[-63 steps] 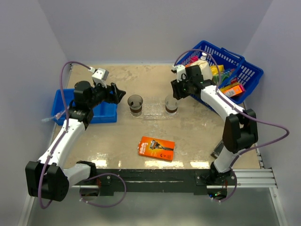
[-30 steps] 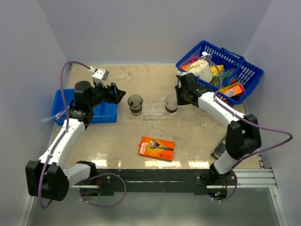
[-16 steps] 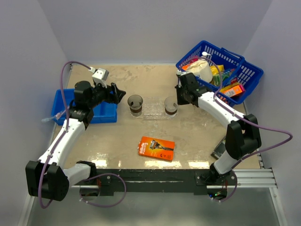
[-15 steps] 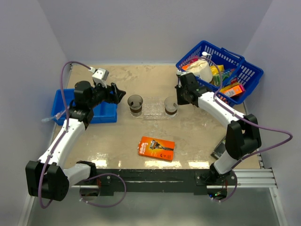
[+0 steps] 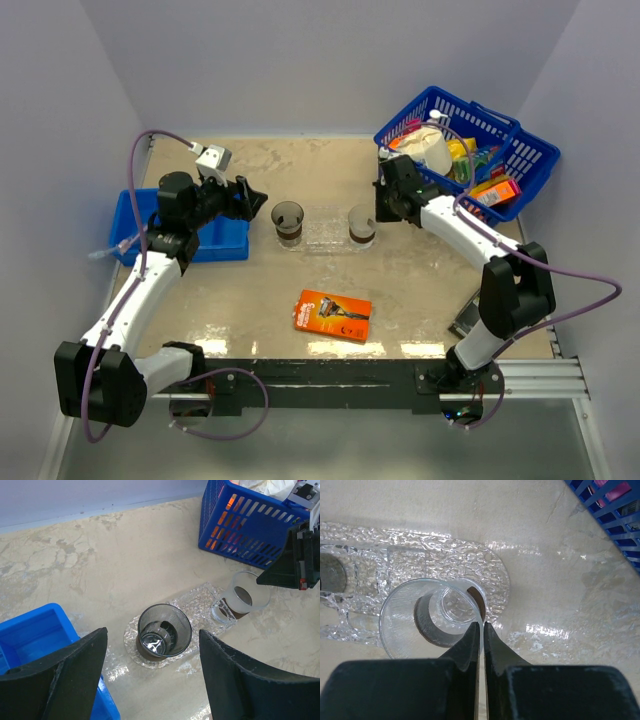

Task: Prepare toiletry sets of a toothbrush and toothpaste on the tray

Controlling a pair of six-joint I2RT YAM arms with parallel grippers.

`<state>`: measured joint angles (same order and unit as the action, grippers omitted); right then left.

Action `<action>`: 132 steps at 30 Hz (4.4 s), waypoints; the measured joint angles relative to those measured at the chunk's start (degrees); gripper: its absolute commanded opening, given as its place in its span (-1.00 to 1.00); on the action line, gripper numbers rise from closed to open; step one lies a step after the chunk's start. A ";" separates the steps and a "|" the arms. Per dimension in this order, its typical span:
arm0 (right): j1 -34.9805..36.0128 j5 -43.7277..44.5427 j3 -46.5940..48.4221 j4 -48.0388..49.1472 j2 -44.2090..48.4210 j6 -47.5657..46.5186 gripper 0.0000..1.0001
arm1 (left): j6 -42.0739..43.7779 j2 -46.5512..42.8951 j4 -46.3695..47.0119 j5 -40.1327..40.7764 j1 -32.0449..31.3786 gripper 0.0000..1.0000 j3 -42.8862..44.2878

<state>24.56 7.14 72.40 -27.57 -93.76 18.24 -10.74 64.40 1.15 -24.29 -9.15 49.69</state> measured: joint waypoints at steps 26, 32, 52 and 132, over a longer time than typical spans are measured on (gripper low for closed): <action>2.71 5.27 -0.04 0.96 -0.37 5.18 -0.49 | -0.02 0.00 0.00 -0.63 0.00 0.57 0.00; 2.78 5.88 -0.04 1.05 -0.37 5.38 -0.27 | -0.04 0.00 0.00 -0.57 0.00 0.60 0.00; 2.78 3.41 -1.79 3.43 9.27 4.39 0.11 | -0.04 0.00 -0.61 3.26 0.00 0.64 0.00; -1.09 -12.90 -11.28 9.33 31.89 -5.99 0.22 | 7.98 43.17 -15.43 19.76 26.75 -0.19 20.46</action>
<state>23.46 -5.76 61.12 -18.24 -61.87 12.25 -2.76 107.57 -14.28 -4.54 17.61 70.15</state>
